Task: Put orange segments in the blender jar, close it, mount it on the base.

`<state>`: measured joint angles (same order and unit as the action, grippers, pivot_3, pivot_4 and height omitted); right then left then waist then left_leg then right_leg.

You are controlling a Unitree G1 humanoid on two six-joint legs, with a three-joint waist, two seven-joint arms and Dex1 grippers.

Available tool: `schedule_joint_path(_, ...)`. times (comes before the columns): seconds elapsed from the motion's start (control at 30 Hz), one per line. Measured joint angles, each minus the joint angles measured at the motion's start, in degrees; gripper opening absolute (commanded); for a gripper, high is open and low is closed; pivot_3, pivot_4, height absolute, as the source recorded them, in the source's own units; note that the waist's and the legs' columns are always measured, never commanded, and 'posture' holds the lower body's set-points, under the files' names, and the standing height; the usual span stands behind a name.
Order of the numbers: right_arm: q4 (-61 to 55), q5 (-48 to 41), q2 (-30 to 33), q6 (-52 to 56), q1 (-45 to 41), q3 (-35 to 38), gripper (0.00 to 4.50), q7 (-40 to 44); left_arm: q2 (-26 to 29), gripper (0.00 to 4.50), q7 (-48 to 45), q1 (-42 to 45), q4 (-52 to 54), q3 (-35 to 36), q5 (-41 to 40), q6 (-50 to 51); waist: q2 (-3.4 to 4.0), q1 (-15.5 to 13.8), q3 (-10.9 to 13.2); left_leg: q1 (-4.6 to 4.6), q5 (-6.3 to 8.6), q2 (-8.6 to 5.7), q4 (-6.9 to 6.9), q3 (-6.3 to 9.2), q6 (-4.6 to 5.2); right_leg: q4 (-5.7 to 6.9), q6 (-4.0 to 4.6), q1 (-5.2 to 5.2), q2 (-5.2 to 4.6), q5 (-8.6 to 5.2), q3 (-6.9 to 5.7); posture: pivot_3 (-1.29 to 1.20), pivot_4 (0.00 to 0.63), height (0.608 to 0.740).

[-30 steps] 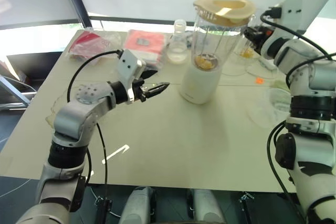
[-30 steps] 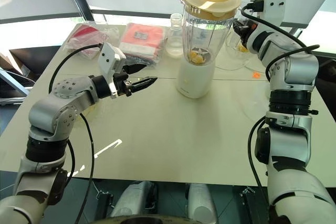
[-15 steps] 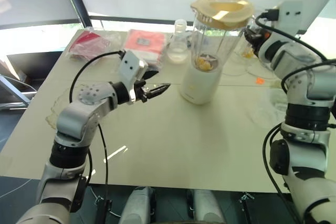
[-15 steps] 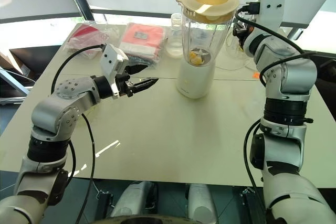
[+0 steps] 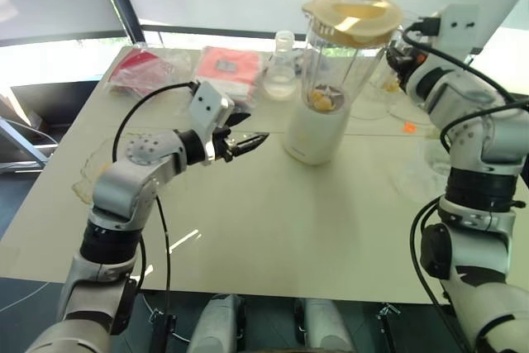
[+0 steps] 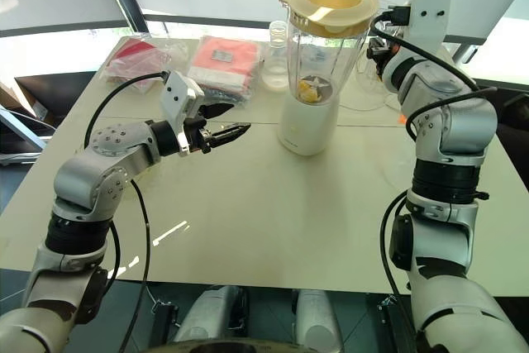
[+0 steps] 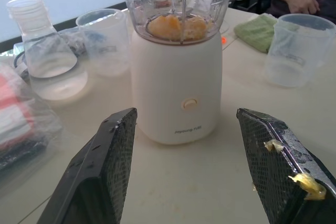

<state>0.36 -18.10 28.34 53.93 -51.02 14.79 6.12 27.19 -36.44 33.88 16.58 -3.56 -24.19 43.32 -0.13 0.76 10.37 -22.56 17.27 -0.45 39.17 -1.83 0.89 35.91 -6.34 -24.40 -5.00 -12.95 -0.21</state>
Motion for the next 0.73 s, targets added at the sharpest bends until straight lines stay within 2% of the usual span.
schedule_joint_path(0.03, 0.21, 0.05, 0.15, -0.40, 0.04, -0.11, 1.99, 0.35, -0.01, 3.18, -0.09, 0.01, 0.00, 0.01, -0.18, 0.14, 0.00, 0.01, 0.00, 0.00, 0.00, 0.00, 0.00, 0.00, 0.00, 0.00, 0.00, 0.00, 0.00, 0.00, 0.00, 0.00, 0.150, 0.740)
schedule_joint_path(0.1, 1.94, 0.93, 0.60, -0.70, 0.68, -0.75, 2.75, 1.01, 0.00, 3.18, -0.93, 0.00, 0.02, 0.05, -1.48, 1.39, -0.01, 0.00, 0.01, -0.01, 0.00, 0.00, 0.00, 0.00, 0.00, -0.01, 0.00, 0.00, 0.00, 0.00, 0.00, 0.00, 0.150, 0.740)
schedule_joint_path(0.2, 4.35, 1.60, 0.72, -0.74, 1.90, -1.42, 4.35, 1.71, -1.00, 3.18, -0.98, 0.04, -0.01, 1.19, -3.96, 2.92, 0.03, 0.05, 0.03, -0.11, 0.00, 0.00, 0.00, -0.01, 0.00, -0.02, -0.01, -0.09, 0.00, 0.00, 0.00, 0.00, 0.150, 0.740)
schedule_joint_path(0.23, 4.56, 1.85, 0.98, -0.74, 1.92, -1.57, 4.48, 2.00, -1.67, 3.18, -0.60, 0.19, -0.15, 1.88, -4.53, 3.20, 0.04, 0.04, 0.03, -0.17, 0.00, 0.00, -0.01, -0.01, 0.00, -0.01, -0.01, -0.16, 0.00, 0.00, 0.00, 0.00, 0.150, 0.740)
schedule_joint_path(0.37, 2.53, 3.09, 3.45, -0.69, 3.14, -2.58, 4.48, 2.70, -1.95, 3.18, 0.02, 0.41, -0.92, 2.87, -5.08, 3.40, 0.04, 0.02, 0.03, -0.21, 0.00, 0.01, -0.06, 0.02, 0.00, -0.05, -0.01, -0.20, 0.02, 0.00, -0.02, 0.00, 0.150, 0.740)
schedule_joint_path(0.43, -5.14, 3.79, 6.38, 0.48, 8.61, -3.65, 4.48, 3.69, -1.59, 3.18, -0.06, -0.34, -0.74, 3.01, -5.21, 3.38, 0.03, -0.27, 0.03, -0.37, 0.00, 0.02, -0.10, 0.16, 0.00, -0.25, -0.02, -0.19, 0.02, -0.01, -0.14, 0.00, 0.150, 0.740)
schedule_joint_path(0.53, -13.71, 3.21, 7.50, 4.07, 15.02, -2.98, 4.48, 4.74, -1.19, 3.18, -0.14, -1.88, -0.68, 3.55, -5.33, 3.45, 0.04, -0.16, 0.03, -0.52, 0.01, 0.01, -0.08, 0.16, 0.01, -0.45, -0.03, -0.22, 0.02, 0.01, -0.14, 0.00, 0.150, 0.740)
schedule_joint_path(0.73, -33.85, -3.86, 10.67, 17.10, 27.82, 4.21, 4.48, 10.49, 0.47, 3.18, -1.00, -5.32, -0.17, 4.29, -6.21, 3.58, 0.02, -0.26, 0.02, -0.63, 0.03, 0.01, -0.06, 0.21, 0.05, -0.56, -0.03, -0.26, 0.00, 0.01, -0.18, 0.00, 0.150, 0.740)
